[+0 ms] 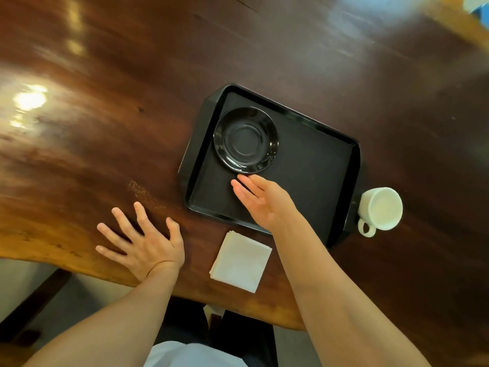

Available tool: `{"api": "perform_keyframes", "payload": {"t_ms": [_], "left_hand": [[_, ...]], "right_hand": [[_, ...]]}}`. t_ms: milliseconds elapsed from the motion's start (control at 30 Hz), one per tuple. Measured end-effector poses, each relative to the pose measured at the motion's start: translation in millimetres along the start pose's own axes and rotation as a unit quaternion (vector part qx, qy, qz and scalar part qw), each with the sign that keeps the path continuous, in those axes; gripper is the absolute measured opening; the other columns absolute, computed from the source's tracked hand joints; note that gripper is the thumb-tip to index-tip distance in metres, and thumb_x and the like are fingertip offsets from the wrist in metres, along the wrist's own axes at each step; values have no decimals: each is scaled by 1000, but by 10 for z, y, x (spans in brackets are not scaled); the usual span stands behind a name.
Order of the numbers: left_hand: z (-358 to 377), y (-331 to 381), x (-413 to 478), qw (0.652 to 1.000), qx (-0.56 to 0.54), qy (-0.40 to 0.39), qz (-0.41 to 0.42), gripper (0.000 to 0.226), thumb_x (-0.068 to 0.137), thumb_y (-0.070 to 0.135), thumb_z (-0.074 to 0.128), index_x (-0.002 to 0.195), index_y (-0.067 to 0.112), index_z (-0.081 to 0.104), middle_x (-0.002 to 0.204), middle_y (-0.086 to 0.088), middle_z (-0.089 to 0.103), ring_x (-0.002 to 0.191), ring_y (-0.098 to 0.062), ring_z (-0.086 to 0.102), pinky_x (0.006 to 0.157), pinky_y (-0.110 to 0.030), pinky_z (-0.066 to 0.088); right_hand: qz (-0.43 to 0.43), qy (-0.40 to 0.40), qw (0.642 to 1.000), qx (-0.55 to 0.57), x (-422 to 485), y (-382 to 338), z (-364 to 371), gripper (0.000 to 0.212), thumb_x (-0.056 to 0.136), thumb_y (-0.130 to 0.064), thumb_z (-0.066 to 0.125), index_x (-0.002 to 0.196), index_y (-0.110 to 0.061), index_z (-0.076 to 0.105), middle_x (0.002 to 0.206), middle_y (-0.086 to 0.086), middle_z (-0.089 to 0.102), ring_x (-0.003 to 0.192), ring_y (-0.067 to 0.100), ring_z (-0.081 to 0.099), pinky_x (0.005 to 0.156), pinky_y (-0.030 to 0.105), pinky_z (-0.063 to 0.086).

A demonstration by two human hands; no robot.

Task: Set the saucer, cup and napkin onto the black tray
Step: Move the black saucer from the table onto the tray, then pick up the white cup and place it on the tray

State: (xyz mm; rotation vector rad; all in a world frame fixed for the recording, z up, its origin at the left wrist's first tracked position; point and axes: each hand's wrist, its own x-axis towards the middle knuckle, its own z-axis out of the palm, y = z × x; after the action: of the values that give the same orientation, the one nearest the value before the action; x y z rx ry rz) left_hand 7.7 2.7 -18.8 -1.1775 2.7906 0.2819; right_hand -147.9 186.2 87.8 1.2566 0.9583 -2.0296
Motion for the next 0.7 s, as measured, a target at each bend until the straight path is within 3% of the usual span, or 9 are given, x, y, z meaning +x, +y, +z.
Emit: {"api": "perform_keyframes", "payload": {"t_ms": [100, 300, 367, 433, 500, 600, 700], "left_hand": [[31, -22, 2, 1000, -2, 4, 4, 77, 96, 61, 33, 162, 22, 29, 173, -14, 12, 159, -46, 3, 121, -66, -6], [51, -24, 10, 1000, -6, 5, 7, 77, 97, 62, 35, 162, 23, 28, 173, -12, 12, 158, -46, 3, 120, -68, -3], [63, -32, 16, 1000, -8, 6, 5, 76, 97, 61, 37, 162, 23, 28, 173, -12, 12, 158, -47, 3, 120, -68, -3], [58, -30, 15, 1000, -11, 6, 3, 76, 98, 61, 37, 162, 23, 27, 173, -13, 12, 158, -47, 4, 120, -68, -2], [49, -20, 9, 1000, -11, 1, 5, 75, 99, 62, 35, 162, 24, 26, 173, -12, 12, 158, -47, 4, 120, -67, -4], [39, -12, 6, 1000, -15, -4, -2, 75, 99, 63, 34, 162, 24, 26, 173, -13, 13, 158, -48, 5, 120, -67, -5], [46, 1, 4, 1000, -13, -2, -3, 74, 99, 61, 37, 162, 24, 26, 173, -14, 14, 158, -48, 6, 120, -68, -2]], "right_hand": [[-25, 6, 999, -32, -69, -24, -114, 45, 101, -4, 52, 145, 1, 41, 131, 19, 64, 110, 36, 69, 97, 43, 57], [-49, 68, 996, 1, -256, -122, -455, 38, 105, -11, 46, 142, -3, 47, 119, 13, 69, 105, 31, 69, 87, 38, 59], [-71, 90, 993, 1, -318, -142, -580, 37, 106, -15, 45, 141, -4, 48, 124, 12, 68, 102, 29, 69, 93, 40, 57], [-109, 150, 982, -36, -367, -167, -718, 36, 106, -20, 46, 139, -9, 53, 114, 4, 70, 95, 23, 70, 102, 45, 53], [-160, 235, 956, -66, -414, -202, -900, 31, 103, -19, 50, 133, -12, 59, 101, -1, 71, 91, 19, 71, 89, 41, 59], [-229, 362, 900, -80, -515, -272, -1259, 27, 100, -17, 54, 126, -13, 61, 102, 1, 69, 89, 18, 71, 67, 29, 59], [-272, 479, 826, -120, -587, -368, -1616, 41, 98, -20, 58, 138, -14, 50, 128, 8, 59, 103, 22, 64, 80, 33, 58]]}}
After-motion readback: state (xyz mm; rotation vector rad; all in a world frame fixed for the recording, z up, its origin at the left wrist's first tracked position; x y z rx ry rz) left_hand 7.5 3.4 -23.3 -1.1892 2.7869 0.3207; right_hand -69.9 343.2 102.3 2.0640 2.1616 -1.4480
